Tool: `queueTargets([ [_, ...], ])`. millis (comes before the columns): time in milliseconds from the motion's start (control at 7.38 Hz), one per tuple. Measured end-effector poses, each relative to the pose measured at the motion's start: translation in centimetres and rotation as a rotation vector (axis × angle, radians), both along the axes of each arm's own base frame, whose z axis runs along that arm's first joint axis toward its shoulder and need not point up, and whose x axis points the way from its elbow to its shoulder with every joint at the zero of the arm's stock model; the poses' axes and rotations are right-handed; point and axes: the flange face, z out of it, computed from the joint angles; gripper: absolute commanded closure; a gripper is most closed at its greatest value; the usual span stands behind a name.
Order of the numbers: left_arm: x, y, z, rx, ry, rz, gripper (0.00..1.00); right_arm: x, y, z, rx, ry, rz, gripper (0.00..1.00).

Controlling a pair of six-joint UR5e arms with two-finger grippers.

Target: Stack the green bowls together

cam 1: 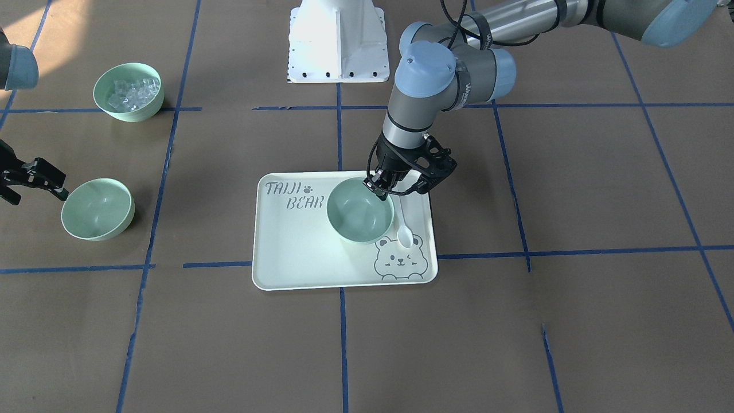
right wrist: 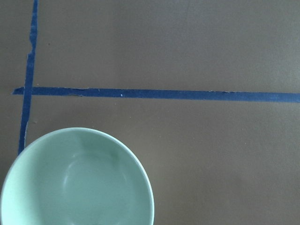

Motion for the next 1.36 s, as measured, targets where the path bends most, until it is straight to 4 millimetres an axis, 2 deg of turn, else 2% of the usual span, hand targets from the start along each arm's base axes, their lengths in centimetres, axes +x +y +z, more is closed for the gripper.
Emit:
queueTargets([
  [136, -0.6, -0.2, 0.2, 0.021, -0.007, 0.006, 0.85, 0.0, 0.0, 0.0, -0.001, -0.001, -0.001, 0.00],
  [271, -1.2, -0.3, 0.1, 0.043, -0.008, 0.015, 0.01, 0.0, 0.0, 0.0, -0.001, -0.002, -0.002, 0.00],
  [678, -1.2, 0.1, -0.6, 0.074, 0.005, 0.030, 0.00, -0.1, 0.1, 0.0, -0.002, -0.004, -0.004, 0.00],
  [949, -2.2, 0.3, -1.2, 0.112, 0.011, 0.050, 0.00, -0.4, 0.2, 0.3, -0.006, 0.001, -0.011, 0.00],
  [1085, -3.5, -0.1, -1.3, 0.132, 0.012, 0.065, 0.00, -1.0, 0.3, 0.7, -0.011, 0.007, -0.020, 0.00],
  [1356, -8.3, -1.4, -0.8, 0.162, 0.028, 0.076, 0.00, -2.0, 0.8, 1.4, -0.022, 0.016, -0.038, 0.00],
])
